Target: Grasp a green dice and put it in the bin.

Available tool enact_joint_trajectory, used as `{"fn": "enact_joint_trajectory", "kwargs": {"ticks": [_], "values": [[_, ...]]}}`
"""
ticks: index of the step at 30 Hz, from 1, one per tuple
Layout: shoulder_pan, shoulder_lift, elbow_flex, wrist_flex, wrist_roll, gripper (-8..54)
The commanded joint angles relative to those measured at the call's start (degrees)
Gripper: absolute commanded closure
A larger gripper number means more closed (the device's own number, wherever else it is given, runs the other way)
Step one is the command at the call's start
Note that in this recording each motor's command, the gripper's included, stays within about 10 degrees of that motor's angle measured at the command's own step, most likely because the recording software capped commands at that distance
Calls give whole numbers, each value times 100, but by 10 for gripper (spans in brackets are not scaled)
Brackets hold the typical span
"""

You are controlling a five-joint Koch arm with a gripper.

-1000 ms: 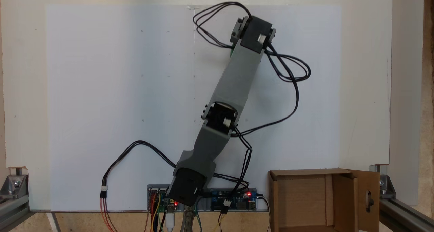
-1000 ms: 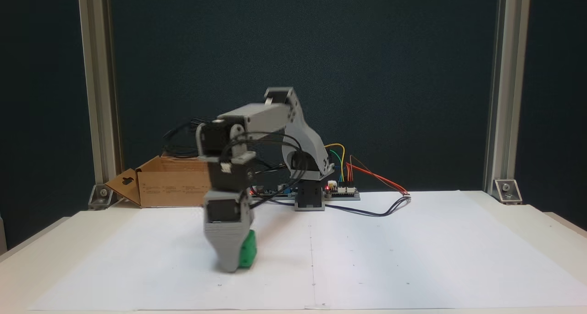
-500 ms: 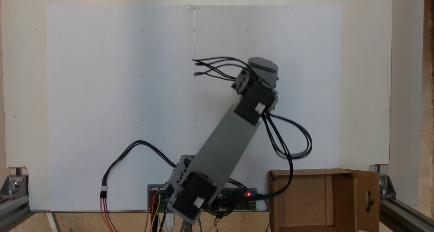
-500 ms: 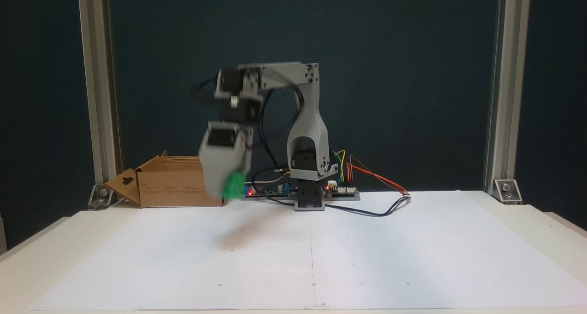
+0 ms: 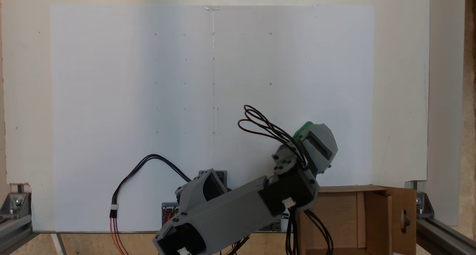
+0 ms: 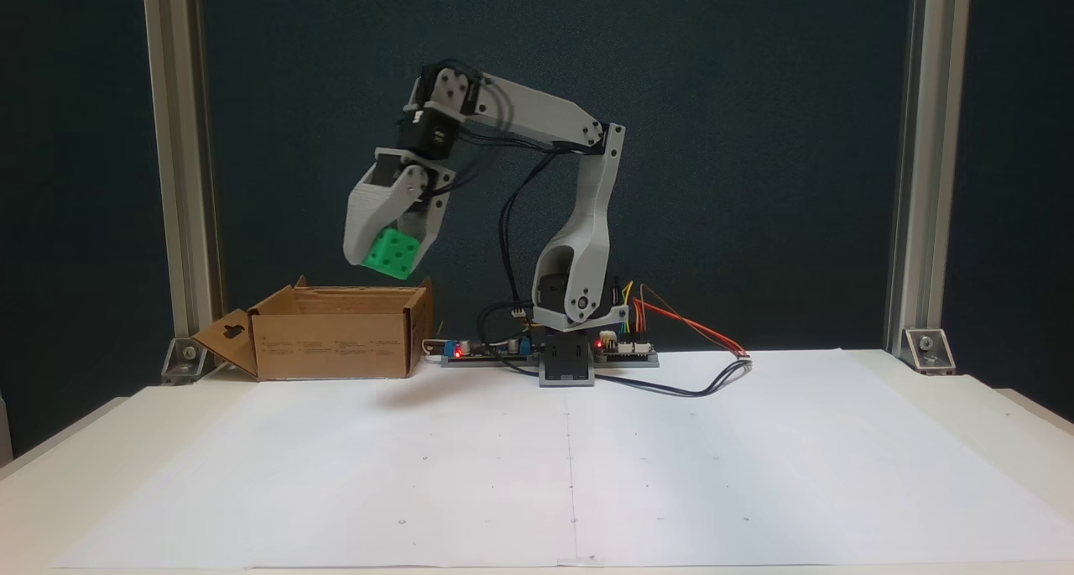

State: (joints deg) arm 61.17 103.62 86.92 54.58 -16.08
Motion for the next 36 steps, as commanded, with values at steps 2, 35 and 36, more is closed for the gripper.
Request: {"fn": "enact_joint_trajectory", "kwargs": {"ticks": [2, 35, 36], "values": [[659, 141, -132, 202, 264, 336], [4430, -2250, -1248, -1318, -70, 336], [4430, -2329, -1239, -1274, -70, 256]]}}
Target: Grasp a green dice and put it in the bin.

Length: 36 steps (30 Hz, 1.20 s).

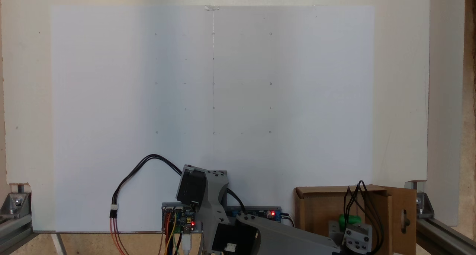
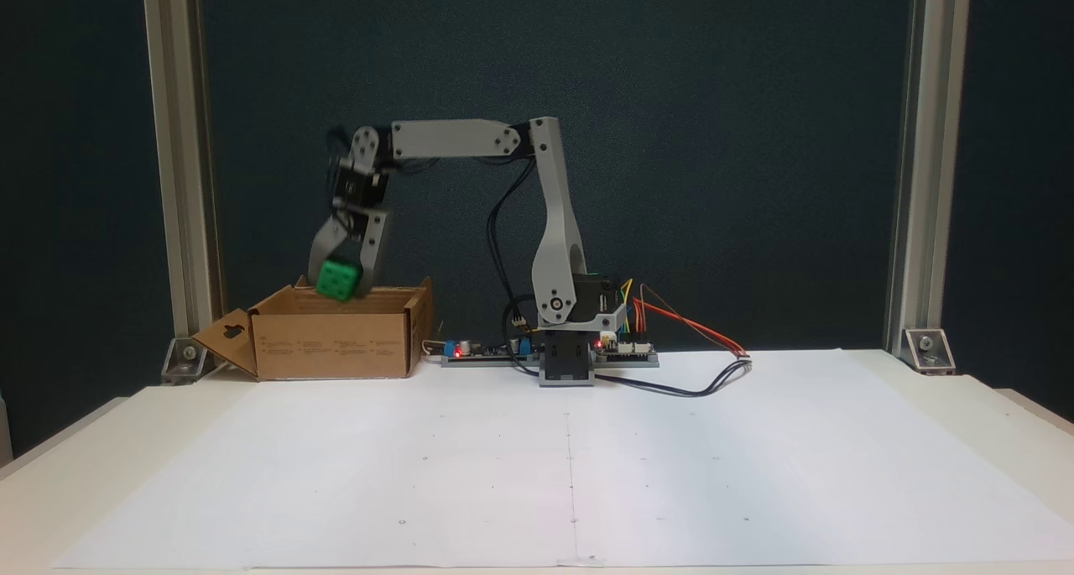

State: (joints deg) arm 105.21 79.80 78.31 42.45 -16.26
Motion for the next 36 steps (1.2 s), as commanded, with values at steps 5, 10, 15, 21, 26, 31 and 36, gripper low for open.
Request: {"fn": "enact_joint_trajectory", "kwargs": {"ticks": [5, 10, 15, 21, 26, 31, 36], "values": [[9, -185, -281, -79, -44, 4], [-141, -158, -281, -114, 18, 7], [-1020, 712, -290, -141, 896, 7], [-3094, 1767, -290, -501, 1731, 7], [-5140, 1916, -237, -580, 1723, 6], [-7205, 1907, -88, -589, 1758, 4], [-8666, 1775, 44, -633, 1828, 4]]}}
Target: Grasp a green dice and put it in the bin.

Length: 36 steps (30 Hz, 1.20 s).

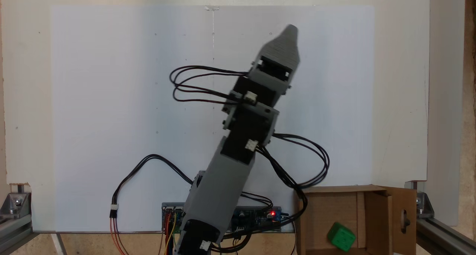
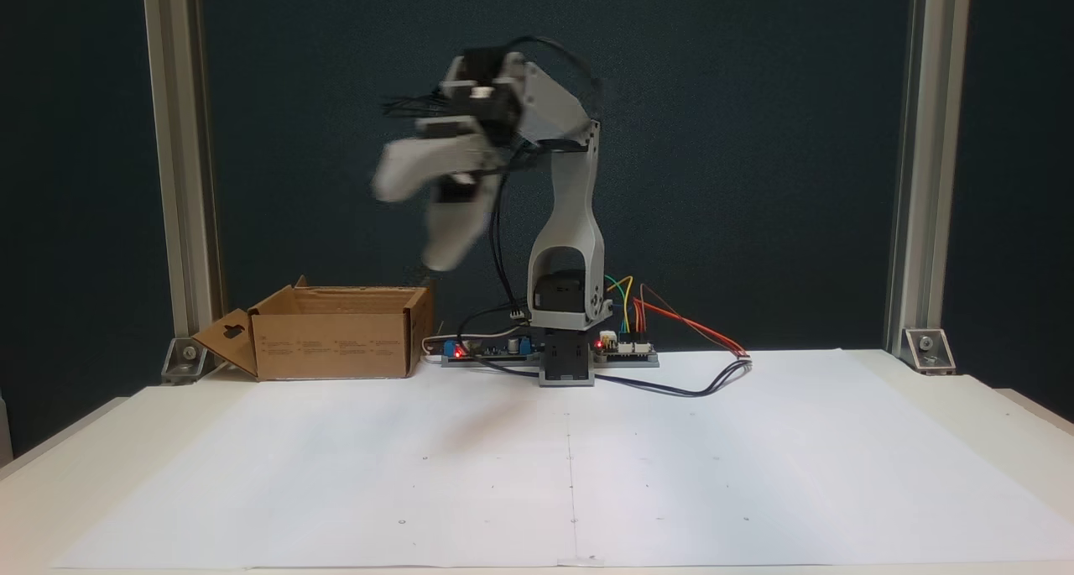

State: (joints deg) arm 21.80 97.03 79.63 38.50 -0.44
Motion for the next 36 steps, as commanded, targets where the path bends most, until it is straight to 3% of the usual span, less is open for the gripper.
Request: {"fn": "enact_joint_trajectory", "kwargs": {"ticks": [1, 9, 20, 31, 36], "values": [[-580, 53, 26, -422, 246, 5], [-2057, 923, 1881, -2338, 229, 9], [-2109, 1951, 3621, -5052, 220, 3], [-2109, 3788, 5528, -6706, 220, 0], [-2109, 3876, 6126, -7479, 185, -2]]}}
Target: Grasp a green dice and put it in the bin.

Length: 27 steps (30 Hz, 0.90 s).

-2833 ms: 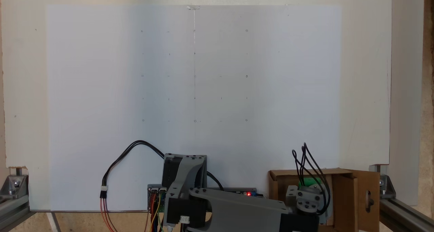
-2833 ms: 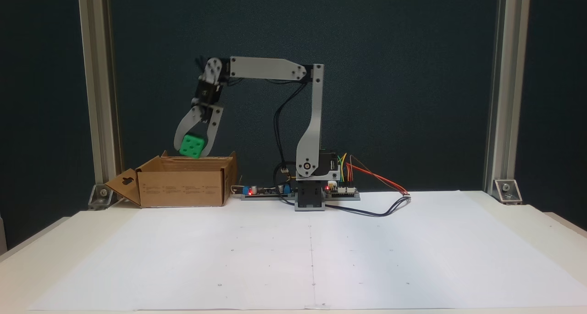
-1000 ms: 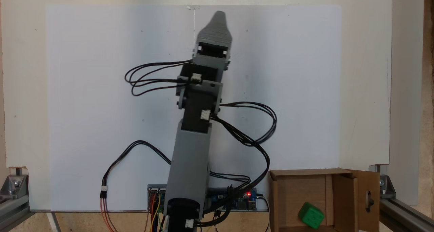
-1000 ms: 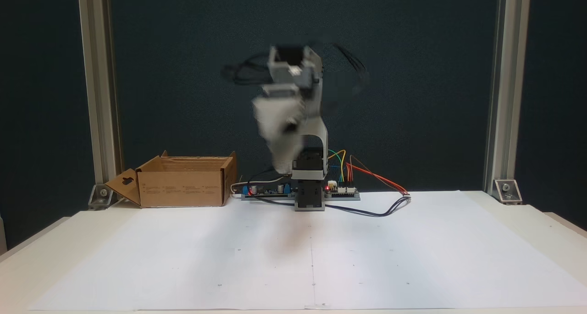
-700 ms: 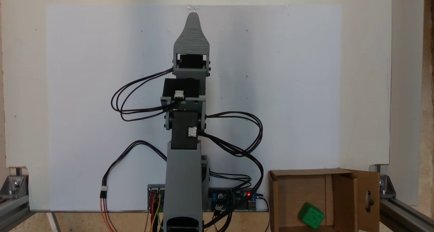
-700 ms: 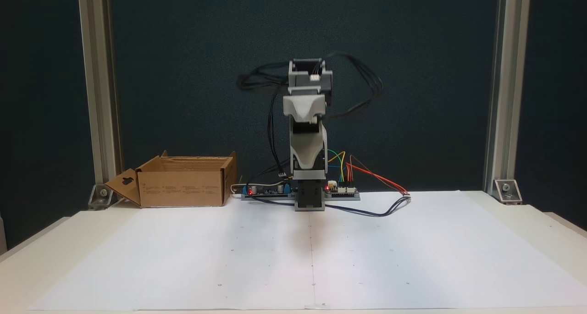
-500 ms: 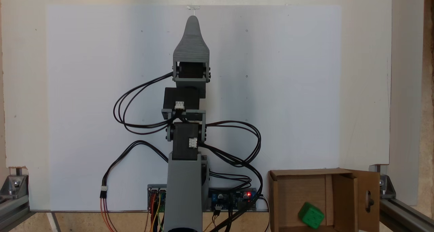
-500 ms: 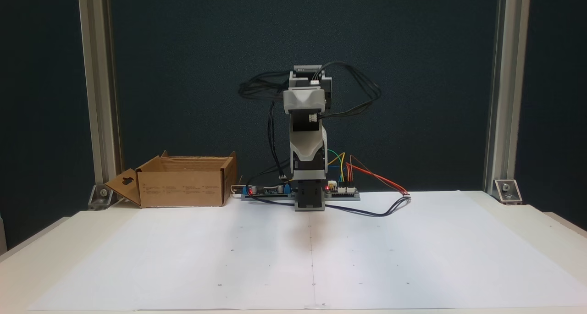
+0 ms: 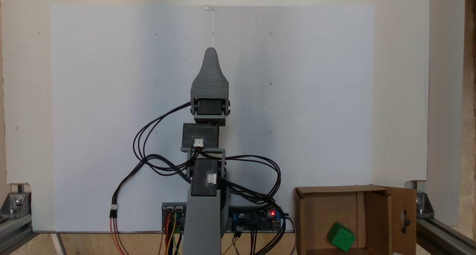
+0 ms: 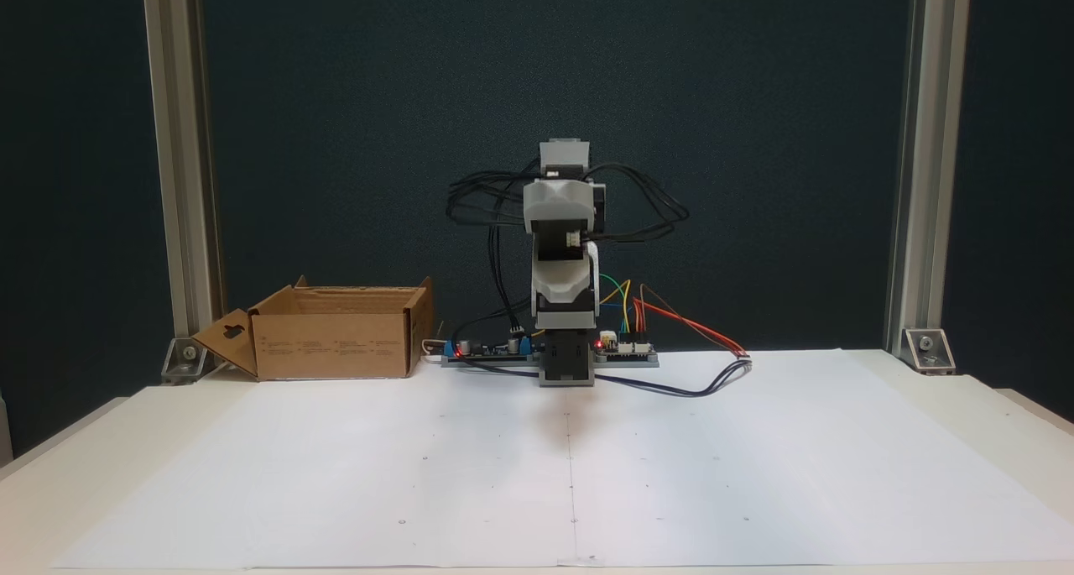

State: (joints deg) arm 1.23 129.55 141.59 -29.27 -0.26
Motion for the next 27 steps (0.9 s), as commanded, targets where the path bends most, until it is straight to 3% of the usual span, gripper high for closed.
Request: {"fn": "enact_joint_trajectory", "kwargs": {"ticks": [1, 13, 27], "values": [[-53, 624, 70, -905, 158, -2], [-62, 624, 2127, -3533, 88, -1], [-44, 615, 3410, -4781, 97, 11]]}}
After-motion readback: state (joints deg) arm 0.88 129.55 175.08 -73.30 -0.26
